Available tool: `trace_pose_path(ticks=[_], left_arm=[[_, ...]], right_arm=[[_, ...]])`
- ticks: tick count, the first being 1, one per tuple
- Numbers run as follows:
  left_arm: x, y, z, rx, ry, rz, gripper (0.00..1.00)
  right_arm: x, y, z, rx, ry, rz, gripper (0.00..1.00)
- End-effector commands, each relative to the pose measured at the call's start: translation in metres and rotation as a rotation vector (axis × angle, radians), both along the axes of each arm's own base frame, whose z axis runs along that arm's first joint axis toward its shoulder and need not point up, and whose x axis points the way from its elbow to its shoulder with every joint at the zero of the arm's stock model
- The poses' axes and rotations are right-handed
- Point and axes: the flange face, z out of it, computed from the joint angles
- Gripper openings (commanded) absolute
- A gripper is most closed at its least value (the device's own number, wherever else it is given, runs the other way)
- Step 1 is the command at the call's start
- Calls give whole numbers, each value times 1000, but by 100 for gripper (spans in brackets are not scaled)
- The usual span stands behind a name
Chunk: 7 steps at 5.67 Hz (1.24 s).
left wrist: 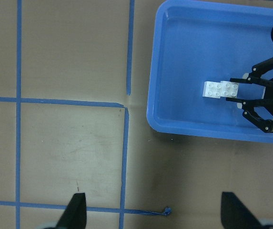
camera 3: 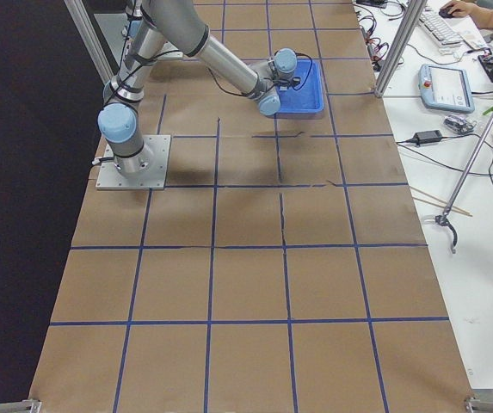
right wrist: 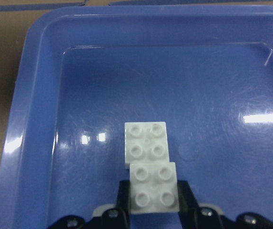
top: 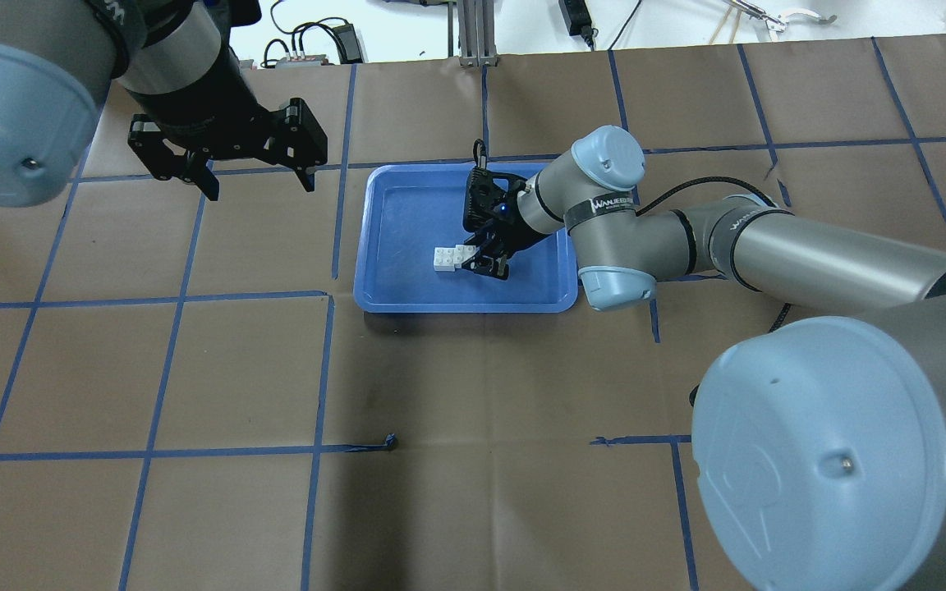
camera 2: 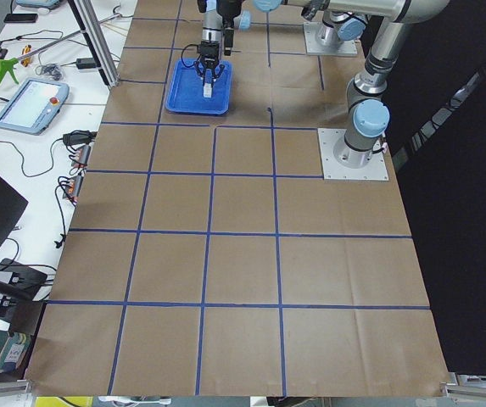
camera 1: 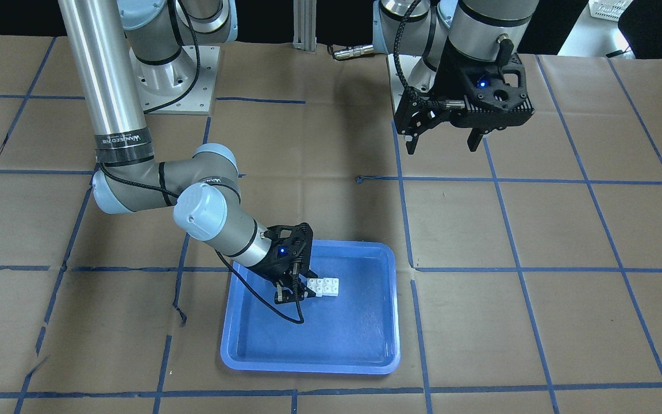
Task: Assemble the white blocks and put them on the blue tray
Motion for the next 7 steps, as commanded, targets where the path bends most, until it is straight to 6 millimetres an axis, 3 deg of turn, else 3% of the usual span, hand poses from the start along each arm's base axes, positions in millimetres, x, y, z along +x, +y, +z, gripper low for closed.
trace_pose_path(ticks=[1,7], left_arm=[[7,-3,9,-16,1,11,99],[7,-3,11,-21,-8,10,99]], right_arm=[[0,1,0,0,0,0,27],[0,1,-2,23,-4,-26,30]])
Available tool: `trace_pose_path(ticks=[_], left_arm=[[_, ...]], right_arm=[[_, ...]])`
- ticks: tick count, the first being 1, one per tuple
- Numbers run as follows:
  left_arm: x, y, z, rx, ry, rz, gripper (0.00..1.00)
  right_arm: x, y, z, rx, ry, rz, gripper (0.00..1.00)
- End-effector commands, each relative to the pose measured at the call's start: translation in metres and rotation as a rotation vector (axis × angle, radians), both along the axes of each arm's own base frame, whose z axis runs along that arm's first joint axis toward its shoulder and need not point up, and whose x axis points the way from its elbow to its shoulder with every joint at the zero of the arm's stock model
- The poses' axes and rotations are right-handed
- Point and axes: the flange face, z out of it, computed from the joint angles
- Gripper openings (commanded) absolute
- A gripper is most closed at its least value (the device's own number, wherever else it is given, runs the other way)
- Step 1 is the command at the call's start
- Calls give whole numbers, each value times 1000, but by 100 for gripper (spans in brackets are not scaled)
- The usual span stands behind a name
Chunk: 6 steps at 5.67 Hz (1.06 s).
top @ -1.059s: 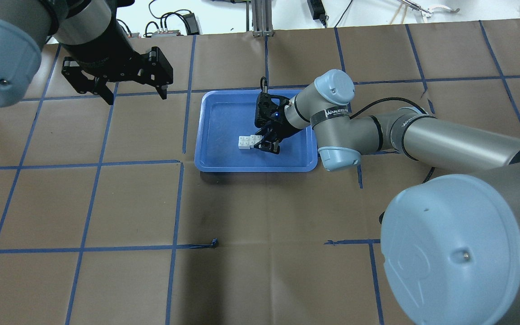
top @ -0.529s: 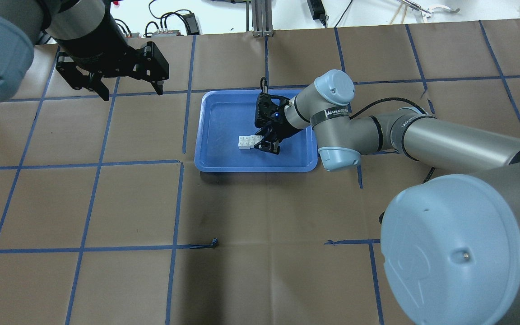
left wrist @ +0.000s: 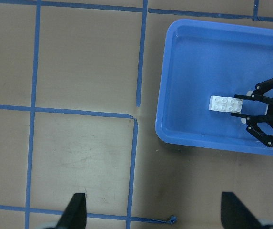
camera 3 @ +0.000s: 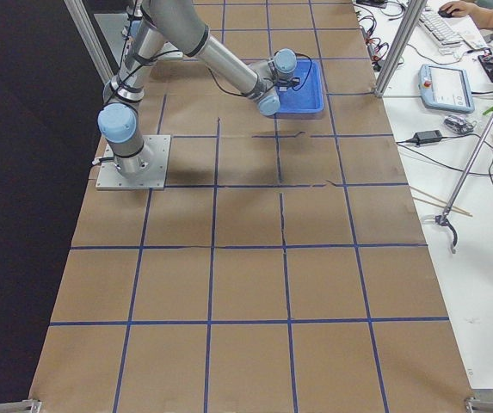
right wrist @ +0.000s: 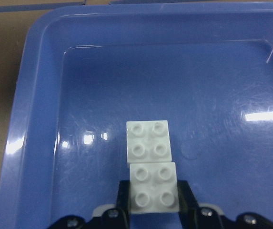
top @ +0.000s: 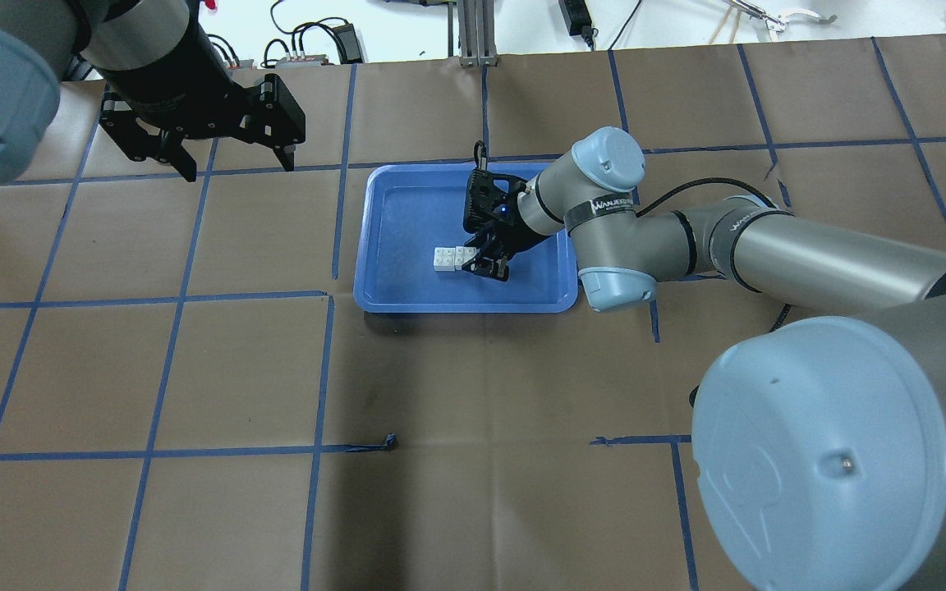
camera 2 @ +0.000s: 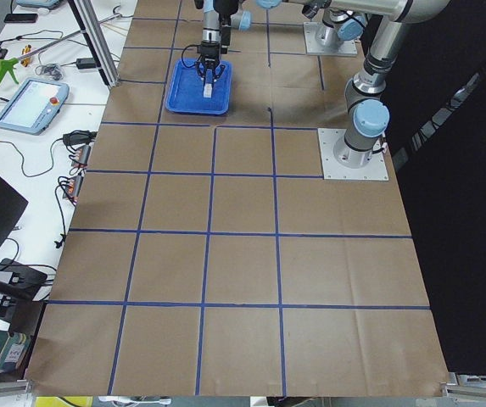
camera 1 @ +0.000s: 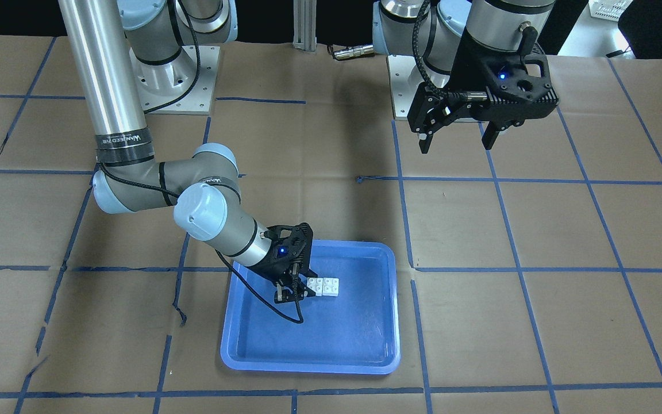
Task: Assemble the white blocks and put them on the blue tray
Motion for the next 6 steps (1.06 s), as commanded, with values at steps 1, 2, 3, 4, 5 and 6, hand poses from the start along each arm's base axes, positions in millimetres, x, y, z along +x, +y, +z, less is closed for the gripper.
trace_pose_path(ticks=[1,2,3,4,5,6], left_arm=[[0,1,1,-2,0,-1,99],[0,1,1,-2,0,-1,99],[0,1,0,1,-1,-1,99],[-1,2,1,0,-1,-2,99],[-1,2,1,-2,0,-2,99],[0,1,2,-5,0,-1,99]], right_arm=[[0,0,0,9,-3,-13,31],[0,0,0,9,-3,-13,36],[0,0,-1,11,-4,-14,57],[0,0,0,8,-5,-14,77],[4,1,3,16,-50,-2,81],[4,1,3,17,-54,-1,84]])
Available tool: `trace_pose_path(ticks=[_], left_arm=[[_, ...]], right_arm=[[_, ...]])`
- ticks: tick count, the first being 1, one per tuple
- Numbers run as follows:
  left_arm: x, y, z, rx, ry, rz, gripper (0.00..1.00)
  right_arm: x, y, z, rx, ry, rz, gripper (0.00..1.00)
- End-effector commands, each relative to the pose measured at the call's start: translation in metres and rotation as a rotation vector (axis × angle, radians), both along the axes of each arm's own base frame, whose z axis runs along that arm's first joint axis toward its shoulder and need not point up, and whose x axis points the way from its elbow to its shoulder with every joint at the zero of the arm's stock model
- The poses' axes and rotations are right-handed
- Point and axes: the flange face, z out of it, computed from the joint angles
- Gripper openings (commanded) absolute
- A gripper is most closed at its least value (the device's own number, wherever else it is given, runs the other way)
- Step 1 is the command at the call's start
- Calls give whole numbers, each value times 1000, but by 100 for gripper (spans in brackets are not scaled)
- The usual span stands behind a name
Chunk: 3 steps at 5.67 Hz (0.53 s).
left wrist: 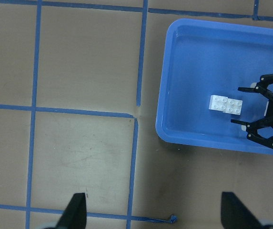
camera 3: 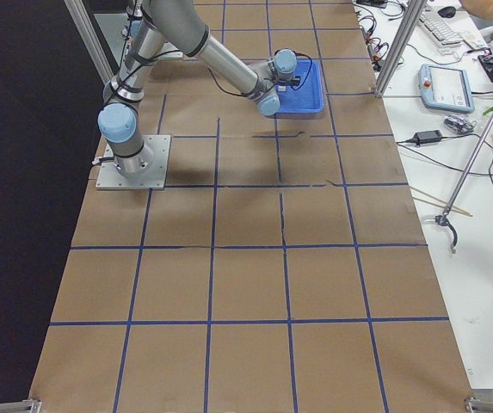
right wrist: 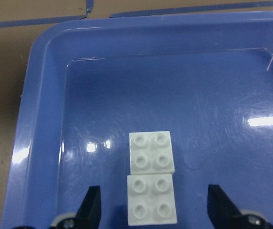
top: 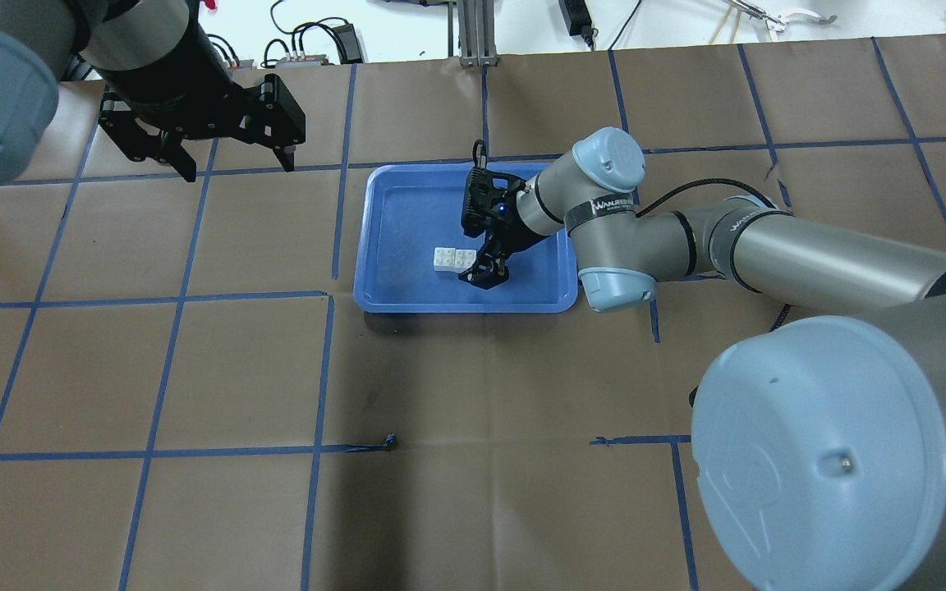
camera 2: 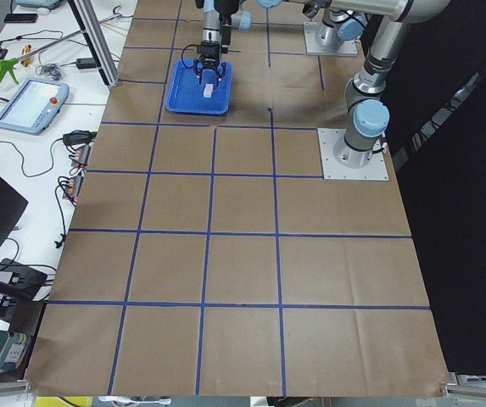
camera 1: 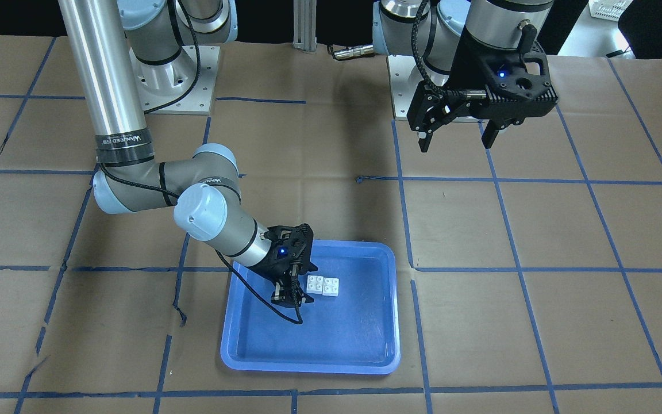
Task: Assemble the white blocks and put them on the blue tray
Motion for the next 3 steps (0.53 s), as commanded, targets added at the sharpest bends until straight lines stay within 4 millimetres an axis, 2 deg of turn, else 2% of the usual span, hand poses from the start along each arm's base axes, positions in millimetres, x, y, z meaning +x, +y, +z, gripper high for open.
trace_pose_path(ticks=[1,2,3], left_arm=[[0,-1,1,-5,2,1,99],[0,0,-1,0,0,0,99],[0,-1,0,-4,2,1,99]], right_arm=[[1,0,1,2,-13,3,94],[0,-2,7,-7,-11,-4,100],[-8,-9,20,-10,0,-43,100]])
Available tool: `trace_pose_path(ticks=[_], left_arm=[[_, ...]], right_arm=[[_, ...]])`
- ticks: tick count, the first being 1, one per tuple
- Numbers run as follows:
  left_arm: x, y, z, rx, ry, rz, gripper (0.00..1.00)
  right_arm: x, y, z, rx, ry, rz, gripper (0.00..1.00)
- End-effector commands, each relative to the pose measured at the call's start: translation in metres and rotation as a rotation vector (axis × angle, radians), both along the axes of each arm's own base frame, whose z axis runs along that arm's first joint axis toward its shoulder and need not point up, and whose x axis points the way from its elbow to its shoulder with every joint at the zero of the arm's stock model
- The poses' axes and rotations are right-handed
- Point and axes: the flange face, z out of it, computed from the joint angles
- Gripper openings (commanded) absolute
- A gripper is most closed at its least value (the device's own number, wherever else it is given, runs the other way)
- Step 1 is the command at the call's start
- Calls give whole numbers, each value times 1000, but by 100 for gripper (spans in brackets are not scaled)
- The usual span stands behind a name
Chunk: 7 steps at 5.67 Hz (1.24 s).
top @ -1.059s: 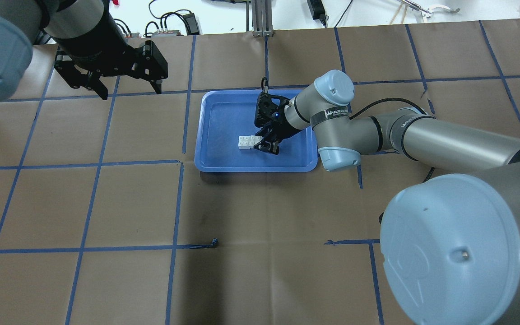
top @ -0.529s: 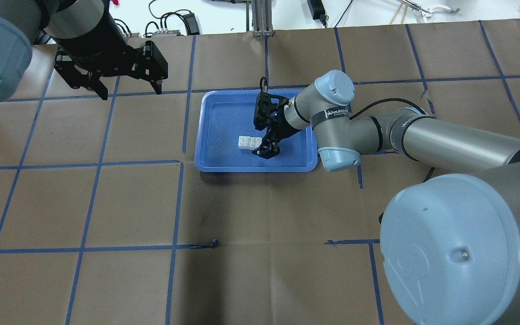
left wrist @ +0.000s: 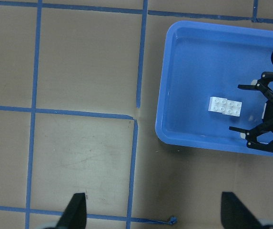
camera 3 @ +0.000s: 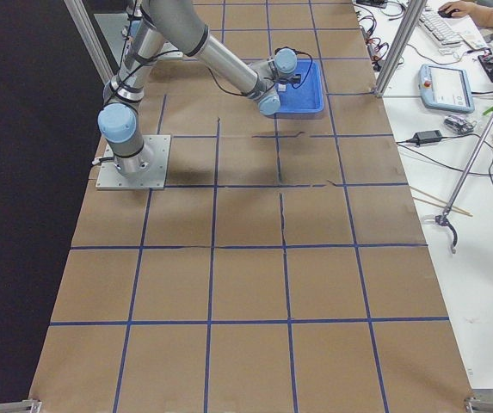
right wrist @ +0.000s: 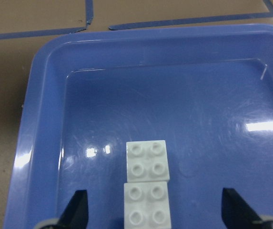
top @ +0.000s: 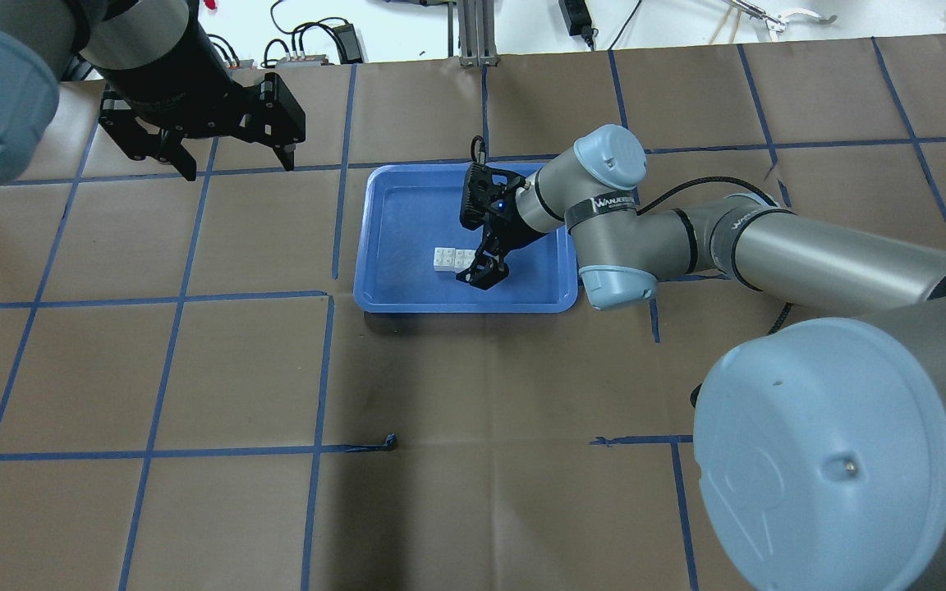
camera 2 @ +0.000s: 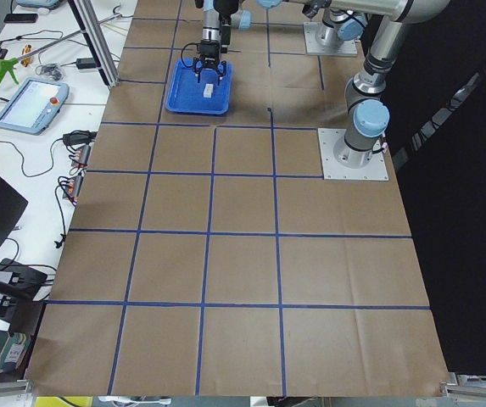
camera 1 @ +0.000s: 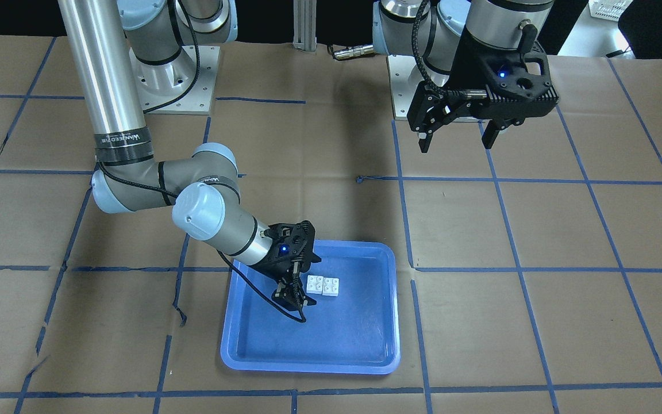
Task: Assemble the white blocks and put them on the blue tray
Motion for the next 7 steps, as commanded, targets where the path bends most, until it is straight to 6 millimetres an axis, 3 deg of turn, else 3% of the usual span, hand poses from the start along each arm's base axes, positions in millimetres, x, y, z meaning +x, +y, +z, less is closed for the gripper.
trace_pose_path(ticks=[1,2,3,4,6,7], left_arm=[[-1,-1,-1,1,1,-1,99],[-1,-1,-2,3,1,-1,99],[-1,-1,-1,1,1,-1,99],[0,-1,-2,4,-1,-1,99],[0,0,-1,4,-1,-1,99],[0,-2,-3,4,-1,-1,99]], right_arm=[[-15,-6,19,39,48,-74,100],[-31,-1,44,96,110,-104,100],[-64,-2,74,186,174,-195,100],[-89,-3,122,300,277,-372,100],[-115,-5,204,457,446,-815,100],[-127,4,240,525,499,-1054,100]])
